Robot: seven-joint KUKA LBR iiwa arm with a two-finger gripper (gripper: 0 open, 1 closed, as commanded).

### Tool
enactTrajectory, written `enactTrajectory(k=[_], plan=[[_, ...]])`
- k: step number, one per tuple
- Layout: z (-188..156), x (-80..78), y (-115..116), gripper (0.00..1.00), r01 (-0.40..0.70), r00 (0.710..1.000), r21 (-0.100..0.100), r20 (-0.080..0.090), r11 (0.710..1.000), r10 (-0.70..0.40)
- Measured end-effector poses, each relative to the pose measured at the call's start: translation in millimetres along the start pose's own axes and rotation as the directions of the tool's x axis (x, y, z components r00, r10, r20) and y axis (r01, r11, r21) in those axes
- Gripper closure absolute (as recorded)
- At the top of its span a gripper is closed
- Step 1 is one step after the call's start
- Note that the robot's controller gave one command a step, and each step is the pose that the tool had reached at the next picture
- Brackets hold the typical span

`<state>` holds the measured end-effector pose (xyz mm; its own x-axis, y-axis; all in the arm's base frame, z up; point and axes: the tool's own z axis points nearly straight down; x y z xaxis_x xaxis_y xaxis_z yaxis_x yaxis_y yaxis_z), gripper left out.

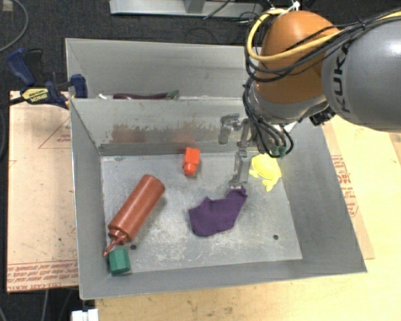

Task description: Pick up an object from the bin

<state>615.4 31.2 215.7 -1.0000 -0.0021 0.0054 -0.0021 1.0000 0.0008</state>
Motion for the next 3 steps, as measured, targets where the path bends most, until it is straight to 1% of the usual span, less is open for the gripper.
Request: enactTrajectory(k=[1, 2, 3], plan=[[-5, -0.8, 0, 0.0, -0.001, 1.0, 0.0, 0.007, 1.0, 0.001], [24, 7.2, -15, 0.0, 0.063, 0.998, -0.001, 0.013, 0.998, -0.063], [85, 25.2, -14, 0.0, 0.201, 0.98, 0.002, 0.011, 0.98, -0.201]])
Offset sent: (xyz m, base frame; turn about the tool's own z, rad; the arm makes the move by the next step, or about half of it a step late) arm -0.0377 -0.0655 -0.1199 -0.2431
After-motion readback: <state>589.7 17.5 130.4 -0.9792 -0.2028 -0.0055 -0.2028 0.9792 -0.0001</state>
